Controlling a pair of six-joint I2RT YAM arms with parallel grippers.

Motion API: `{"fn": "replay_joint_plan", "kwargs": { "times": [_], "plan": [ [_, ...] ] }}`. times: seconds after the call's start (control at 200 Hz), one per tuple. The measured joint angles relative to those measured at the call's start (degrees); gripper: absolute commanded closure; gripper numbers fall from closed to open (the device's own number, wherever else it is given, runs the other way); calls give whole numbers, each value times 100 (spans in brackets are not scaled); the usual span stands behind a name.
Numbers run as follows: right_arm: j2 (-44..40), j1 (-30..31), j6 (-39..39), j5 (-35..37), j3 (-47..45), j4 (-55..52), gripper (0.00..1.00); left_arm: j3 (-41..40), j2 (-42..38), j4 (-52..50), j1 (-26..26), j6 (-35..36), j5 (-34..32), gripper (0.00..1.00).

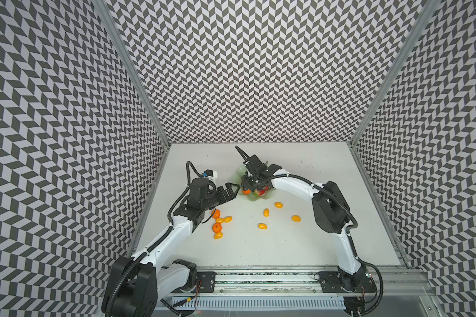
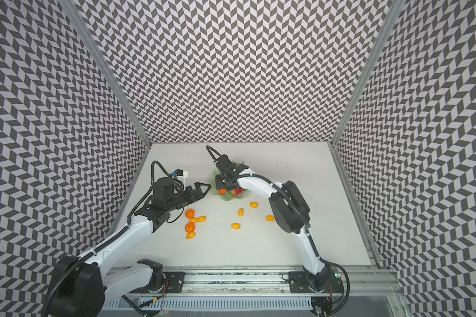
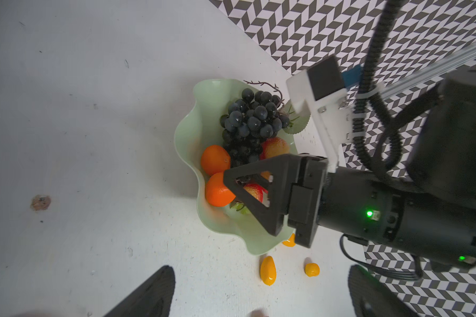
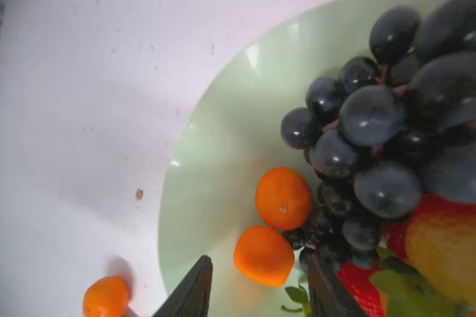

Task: Arrange fruit in a fruit bowl
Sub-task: Place the fruit in the fruit bowl, then pick up the fruit from the middle-left of the table.

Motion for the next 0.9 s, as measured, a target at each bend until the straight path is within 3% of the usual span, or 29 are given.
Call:
{"fn": "replay_joint_plan", "kwargs": {
  "times": [0.325, 0.486, 0.731, 0.901],
  "plan": [
    [-1095, 131, -61, 92, -533, 190, 46, 275, -632, -1250, 0, 155, -505, 0],
    [-1491, 278, -221, 203, -1318, 369, 47, 275, -935, -1851, 0, 199, -737, 0],
    [-1639, 1106, -205, 382, -1565, 470, 53, 275, -1685, -2708, 57, 70, -1172, 0],
    [-1589, 1617, -57, 269, -1515, 634, 52, 273, -2367, -3176, 505, -116, -1375, 0]
  ]
}}
